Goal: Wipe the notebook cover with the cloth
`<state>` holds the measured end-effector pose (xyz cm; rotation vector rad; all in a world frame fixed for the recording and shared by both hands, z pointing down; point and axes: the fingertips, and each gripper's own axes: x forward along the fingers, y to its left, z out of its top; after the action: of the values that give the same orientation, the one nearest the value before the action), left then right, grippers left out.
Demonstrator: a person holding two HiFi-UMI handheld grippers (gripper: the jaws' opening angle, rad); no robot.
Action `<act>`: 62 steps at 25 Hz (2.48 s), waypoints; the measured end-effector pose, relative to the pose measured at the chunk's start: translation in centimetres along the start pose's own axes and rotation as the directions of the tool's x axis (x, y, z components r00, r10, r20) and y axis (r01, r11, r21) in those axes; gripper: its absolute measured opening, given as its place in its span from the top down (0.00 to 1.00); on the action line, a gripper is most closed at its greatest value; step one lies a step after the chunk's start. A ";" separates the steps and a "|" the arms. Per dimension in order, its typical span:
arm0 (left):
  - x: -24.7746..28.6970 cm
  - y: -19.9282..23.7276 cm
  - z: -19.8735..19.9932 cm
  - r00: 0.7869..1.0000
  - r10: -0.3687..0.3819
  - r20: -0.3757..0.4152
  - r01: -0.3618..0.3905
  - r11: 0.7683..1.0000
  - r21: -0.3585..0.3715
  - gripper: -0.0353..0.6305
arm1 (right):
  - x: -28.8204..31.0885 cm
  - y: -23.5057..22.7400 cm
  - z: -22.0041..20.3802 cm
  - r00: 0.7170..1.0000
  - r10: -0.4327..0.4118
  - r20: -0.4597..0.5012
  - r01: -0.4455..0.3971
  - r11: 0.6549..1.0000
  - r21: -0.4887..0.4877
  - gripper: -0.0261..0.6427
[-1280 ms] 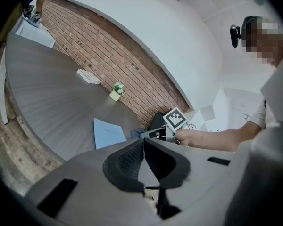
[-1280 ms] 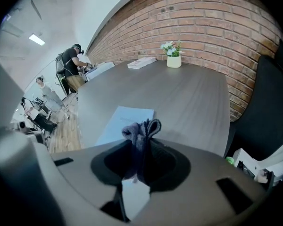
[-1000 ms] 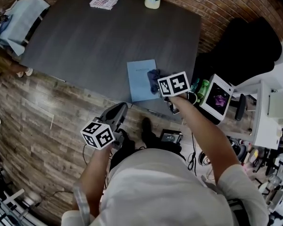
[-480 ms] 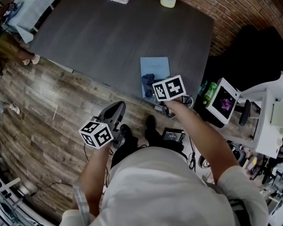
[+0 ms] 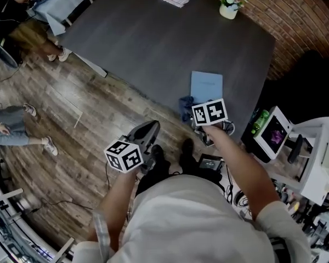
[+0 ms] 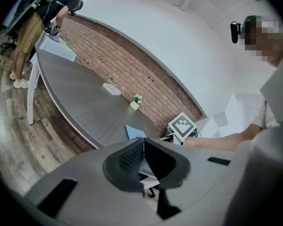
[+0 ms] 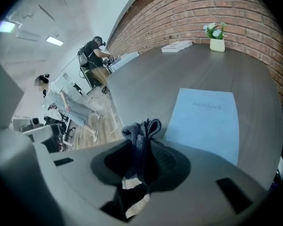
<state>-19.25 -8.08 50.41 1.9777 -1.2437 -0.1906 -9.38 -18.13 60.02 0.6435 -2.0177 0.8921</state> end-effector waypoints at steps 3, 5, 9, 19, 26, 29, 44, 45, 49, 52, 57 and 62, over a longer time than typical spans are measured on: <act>-0.5 0.9 0.5 1.000 0.012 0.008 -0.012 1.000 -0.002 0.93 | 1.2 -0.1 -0.2 1.000 -0.011 -0.015 0.011 1.000 0.004 0.80; -0.2 0.6 0.1 1.000 0.014 0.007 -0.014 1.000 -0.006 0.93 | 1.1 -0.9 -0.9 1.000 -0.018 -0.024 0.019 1.000 0.013 0.80; 1.0 -0.2 -0.6 1.000 -0.002 -0.011 0.002 1.000 -0.005 0.93 | 0.5 -2.6 -1.8 0.999 -0.032 -0.023 0.032 0.999 0.034 0.80; 3.0 -1.6 -0.9 0.998 -0.038 -0.040 0.038 0.999 0.004 0.93 | -0.9 -3.9 -2.5 0.999 -0.029 -0.025 0.030 0.998 0.050 0.80; 4.3 -2.3 -1.7 0.997 -0.048 -0.057 0.048 0.999 0.002 0.93 | -1.9 -5.3 -2.7 0.999 -0.021 -0.034 0.022 0.999 0.046 0.80; 5.1 -2.8 -1.9 0.997 -0.053 -0.061 0.053 0.999 0.001 0.93 | -2.4 -6.1 -2.7 0.999 -0.016 -0.041 0.018 0.999 0.044 0.80; 9.4 -5.4 -3.5 0.996 -0.055 -0.063 0.055 0.998 -0.009 0.93 | -4.7 -11.3 -2.6 0.998 -0.023 -0.056 0.024 1.000 0.019 0.80; 9.8 -5.5 -3.6 0.997 -0.054 -0.062 0.053 0.999 -0.010 0.93 | -4.9 -11.7 -2.6 0.998 -0.024 -0.057 0.025 1.000 0.014 0.80; 10.9 -6.2 -4.1 0.998 -0.044 -0.053 0.043 0.999 -0.013 0.93 | -5.5 -13.4 -2.5 0.997 -0.033 -0.064 0.032 0.999 -0.022 0.80; 11.8 -6.8 -4.3 0.998 -0.036 -0.043 0.035 0.999 -0.016 0.93 | -6.1 -14.6 -2.3 0.997 -0.044 -0.069 0.040 0.997 -0.060 0.80; 13.4 -7.7 -4.8 0.999 -0.024 -0.025 0.024 1.000 -0.020 0.93 | -6.6 -16.1 -2.2 0.996 -0.045 -0.080 0.036 0.994 -0.104 0.80; 14.1 -8.7 -5.4 1.000 -0.017 -0.007 0.017 1.000 -0.014 0.93 | -7.3 -17.0 -2.2 0.994 -0.061 -0.088 0.044 0.983 -0.181 0.80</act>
<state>-3.28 -14.89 51.94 1.9761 -1.2183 -0.1997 7.46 -26.09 60.95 0.5421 -1.9606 0.6877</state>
